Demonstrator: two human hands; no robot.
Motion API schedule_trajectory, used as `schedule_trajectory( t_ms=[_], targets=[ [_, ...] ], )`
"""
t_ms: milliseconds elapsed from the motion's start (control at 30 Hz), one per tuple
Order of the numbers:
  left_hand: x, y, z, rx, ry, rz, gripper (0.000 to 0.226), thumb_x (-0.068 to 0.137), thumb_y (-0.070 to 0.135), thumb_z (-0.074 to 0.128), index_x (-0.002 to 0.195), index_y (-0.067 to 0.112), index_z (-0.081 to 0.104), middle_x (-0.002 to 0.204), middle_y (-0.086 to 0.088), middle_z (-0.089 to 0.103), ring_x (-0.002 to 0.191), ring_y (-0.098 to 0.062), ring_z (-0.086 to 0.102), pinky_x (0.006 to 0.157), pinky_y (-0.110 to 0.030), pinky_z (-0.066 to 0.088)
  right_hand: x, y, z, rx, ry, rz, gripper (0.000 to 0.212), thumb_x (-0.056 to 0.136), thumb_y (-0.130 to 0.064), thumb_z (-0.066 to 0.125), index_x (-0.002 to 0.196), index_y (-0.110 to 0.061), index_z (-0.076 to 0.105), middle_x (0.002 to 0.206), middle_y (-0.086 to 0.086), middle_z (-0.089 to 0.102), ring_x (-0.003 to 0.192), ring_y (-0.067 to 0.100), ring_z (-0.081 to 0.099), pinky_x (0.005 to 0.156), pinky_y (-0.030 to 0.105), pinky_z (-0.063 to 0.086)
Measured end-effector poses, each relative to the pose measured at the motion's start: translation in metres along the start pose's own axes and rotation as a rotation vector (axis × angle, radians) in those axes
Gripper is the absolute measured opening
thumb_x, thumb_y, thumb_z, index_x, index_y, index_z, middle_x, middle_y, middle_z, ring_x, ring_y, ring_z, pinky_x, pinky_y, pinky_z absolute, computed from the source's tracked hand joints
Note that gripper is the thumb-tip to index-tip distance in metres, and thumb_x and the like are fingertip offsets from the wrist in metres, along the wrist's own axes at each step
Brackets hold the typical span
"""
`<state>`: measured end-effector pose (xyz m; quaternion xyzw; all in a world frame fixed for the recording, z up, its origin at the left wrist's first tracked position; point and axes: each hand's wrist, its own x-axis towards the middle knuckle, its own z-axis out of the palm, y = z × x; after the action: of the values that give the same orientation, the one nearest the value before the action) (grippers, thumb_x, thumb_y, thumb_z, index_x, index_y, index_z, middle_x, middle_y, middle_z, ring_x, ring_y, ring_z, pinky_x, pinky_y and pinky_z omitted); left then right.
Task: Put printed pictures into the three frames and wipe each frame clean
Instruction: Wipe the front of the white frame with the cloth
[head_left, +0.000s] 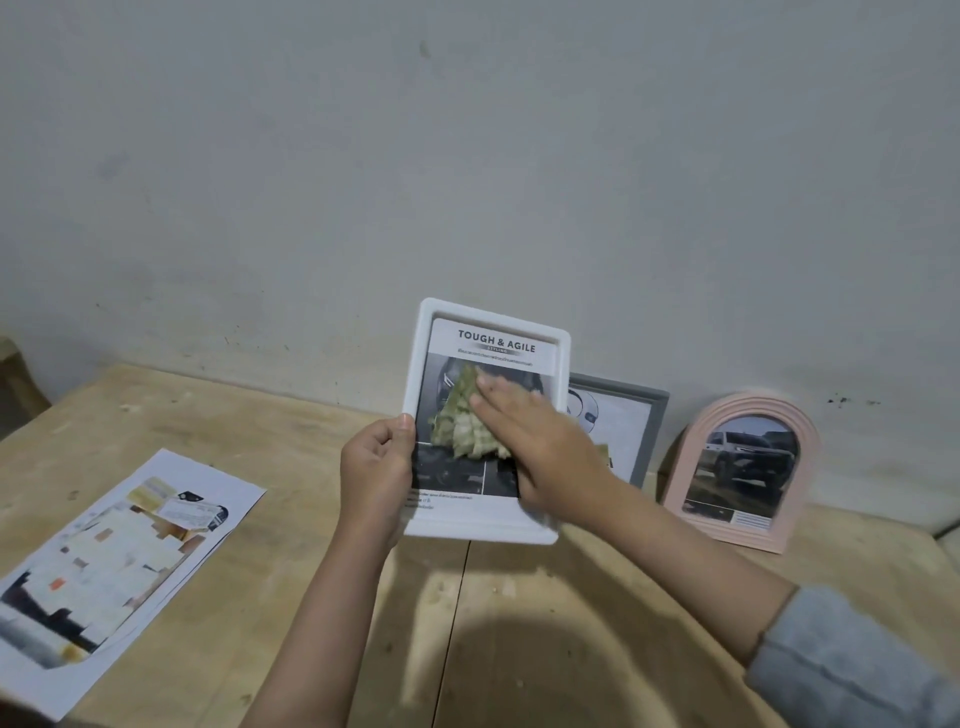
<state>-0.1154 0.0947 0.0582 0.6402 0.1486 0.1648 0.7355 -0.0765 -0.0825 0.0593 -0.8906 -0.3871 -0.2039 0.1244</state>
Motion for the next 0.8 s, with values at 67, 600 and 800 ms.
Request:
schedule_trajectory(
  t_ms=[67, 600, 800],
  targets=[
    [0.003, -0.003, -0.003, -0.008, 0.026, 0.002, 0.033, 0.097, 0.014, 0.051, 0.078, -0.011, 0.061, 0.067, -0.013, 0.058, 0.063, -0.02, 0.052, 0.06, -0.029, 0.045, -0.014, -0.011, 0.011, 0.042, -0.044, -0.05, 0.083, 0.058, 0.013, 0.056, 0.139, -0.004, 0.041, 0.146, 0.015, 0.04, 0.135, 0.032, 0.038, 0.108, 0.05, 0.033],
    [0.008, -0.019, 0.007, 0.033, -0.027, -0.059, 0.046, 0.094, 0.027, 0.055, 0.068, -0.01, 0.052, 0.062, -0.015, 0.049, 0.06, -0.021, 0.044, 0.061, -0.033, 0.038, -0.027, -0.032, -0.018, 0.825, -0.442, 0.349, 0.034, 0.09, 0.005, 0.048, 0.113, -0.014, 0.064, 0.103, -0.009, 0.065, 0.098, -0.002, 0.058, 0.086, 0.012, 0.043],
    [0.003, -0.014, 0.014, 0.006, -0.061, -0.038, 0.037, 0.097, 0.019, 0.053, 0.073, -0.009, 0.059, 0.066, -0.017, 0.059, 0.062, -0.021, 0.055, 0.064, -0.033, 0.047, -0.004, 0.001, -0.043, 0.594, 0.204, 0.42, 0.053, 0.077, 0.008, 0.045, 0.116, -0.023, 0.062, 0.109, -0.011, 0.066, 0.096, -0.003, 0.06, 0.082, 0.009, 0.045]
  ],
)
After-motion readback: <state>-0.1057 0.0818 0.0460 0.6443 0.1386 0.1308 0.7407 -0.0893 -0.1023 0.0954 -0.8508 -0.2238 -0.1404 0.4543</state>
